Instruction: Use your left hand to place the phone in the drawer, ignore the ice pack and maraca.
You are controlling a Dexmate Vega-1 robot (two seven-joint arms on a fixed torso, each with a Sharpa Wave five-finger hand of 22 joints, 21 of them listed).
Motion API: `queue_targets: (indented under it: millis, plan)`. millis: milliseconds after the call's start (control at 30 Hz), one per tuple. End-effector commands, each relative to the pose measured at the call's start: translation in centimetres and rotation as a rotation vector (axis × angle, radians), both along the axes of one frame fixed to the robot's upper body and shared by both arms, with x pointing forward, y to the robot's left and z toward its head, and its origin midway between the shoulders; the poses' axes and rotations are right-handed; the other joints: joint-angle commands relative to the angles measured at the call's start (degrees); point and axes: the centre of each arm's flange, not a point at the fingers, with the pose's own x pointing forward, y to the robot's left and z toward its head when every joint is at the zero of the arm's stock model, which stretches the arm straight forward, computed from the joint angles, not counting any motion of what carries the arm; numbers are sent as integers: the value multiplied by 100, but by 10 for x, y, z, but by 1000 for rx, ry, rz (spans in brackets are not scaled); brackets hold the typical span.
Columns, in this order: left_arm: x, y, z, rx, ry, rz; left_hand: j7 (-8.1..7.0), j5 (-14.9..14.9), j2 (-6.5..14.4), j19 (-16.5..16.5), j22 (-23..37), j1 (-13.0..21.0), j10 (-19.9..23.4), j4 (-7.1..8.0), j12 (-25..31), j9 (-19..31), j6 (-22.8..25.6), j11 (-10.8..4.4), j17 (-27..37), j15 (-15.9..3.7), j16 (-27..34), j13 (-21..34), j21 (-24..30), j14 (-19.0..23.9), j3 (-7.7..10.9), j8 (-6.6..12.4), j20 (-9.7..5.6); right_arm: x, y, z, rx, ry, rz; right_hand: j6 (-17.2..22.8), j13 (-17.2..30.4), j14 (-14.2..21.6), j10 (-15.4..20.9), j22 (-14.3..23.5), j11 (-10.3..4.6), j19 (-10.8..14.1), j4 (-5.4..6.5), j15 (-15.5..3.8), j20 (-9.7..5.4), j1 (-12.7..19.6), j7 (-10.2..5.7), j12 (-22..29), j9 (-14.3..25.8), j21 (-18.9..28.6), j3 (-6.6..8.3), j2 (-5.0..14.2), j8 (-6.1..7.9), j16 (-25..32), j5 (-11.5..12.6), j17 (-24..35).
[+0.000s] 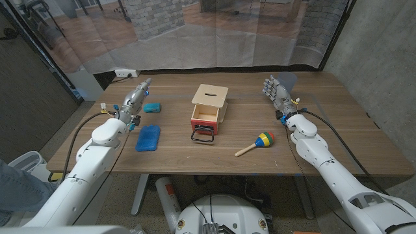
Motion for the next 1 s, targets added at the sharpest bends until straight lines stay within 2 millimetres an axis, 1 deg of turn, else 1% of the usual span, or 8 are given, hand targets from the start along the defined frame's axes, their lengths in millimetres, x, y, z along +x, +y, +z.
queue_targets:
  millis: [33, 267, 400, 600, 733, 933, 1000]
  plan:
    - [-5, 10, 11, 66, -33, 109, -15, -16, 0, -67, 30, 91, 22, -32, -9, 17, 36, 18, 16, 22, 5, 14, -9, 32, 17, 23, -176, 0, 3, 1, 0, -1, -4, 40, 28, -5, 22, 17, 38, -31, -21, -22, -30, 41, 25, -21, 12, -13, 10, 32, 10, -18, -21, 30]
    - [-5, 10, 13, 111, -60, 158, -24, -23, -6, -73, 30, 154, 90, -72, 10, 19, 134, -44, 16, -19, 14, 15, -11, 78, 18, 48, -174, -1, 4, 0, -4, 1, -6, 56, 28, -16, 32, 18, 31, -56, -23, -32, -28, 38, 17, -19, 12, -23, 8, 35, 14, -19, -23, 31]
    - [-4, 12, 13, 104, -84, 170, -48, -24, -14, -74, 30, 188, 146, -95, 25, 20, 210, -68, 16, -34, 21, 15, -11, 115, 16, 68, -183, -1, 6, -2, -4, 4, -7, 56, 28, -16, 38, 18, 27, -58, -25, -29, -25, 40, 14, -18, 12, -23, 8, 38, 14, -18, -23, 31]
    - [-4, 15, 13, 139, -109, 224, -67, -22, -25, -57, 31, 230, 227, -123, 45, 21, 347, -98, 17, -79, 40, 16, -3, 195, 10, 105, -203, -1, 10, -3, -2, 6, -5, 59, 28, -12, 44, 18, 31, -68, -28, -33, -25, 41, 5, -18, 12, -27, 7, 41, 13, -15, -23, 31]
    - [-5, 16, 13, 171, -119, 262, -91, -17, -31, -32, 31, 260, 294, -142, 60, 22, 402, -152, 18, -110, 53, 17, 6, 257, 5, 112, -215, -1, 10, -1, 1, 5, -6, 53, 28, -15, 42, 18, 39, -75, -29, -34, -26, 40, 2, -20, 12, -29, 6, 43, 10, -14, -24, 31]
    - [-6, 16, 15, 200, -134, 303, -108, -9, -34, 5, 31, 292, 364, -162, 76, 24, 432, -150, 18, -147, 61, 18, 18, 311, 4, 110, -219, -2, 10, -2, 3, 8, -9, 60, 29, -16, 45, 18, 39, -88, -31, -33, -26, 39, 1, -19, 13, -33, 4, 46, 12, -14, -24, 31]
    - [-6, 16, 15, 215, -141, 327, -111, -4, -35, 31, 31, 307, 387, -171, 79, 24, 459, -179, 19, -162, 65, 18, 27, 336, 3, 114, -227, -1, 9, -2, 3, 9, -8, 62, 29, -14, 53, 17, 45, -89, -32, -36, -28, 39, 0, -17, 13, -34, 4, 47, 12, -12, -24, 31]
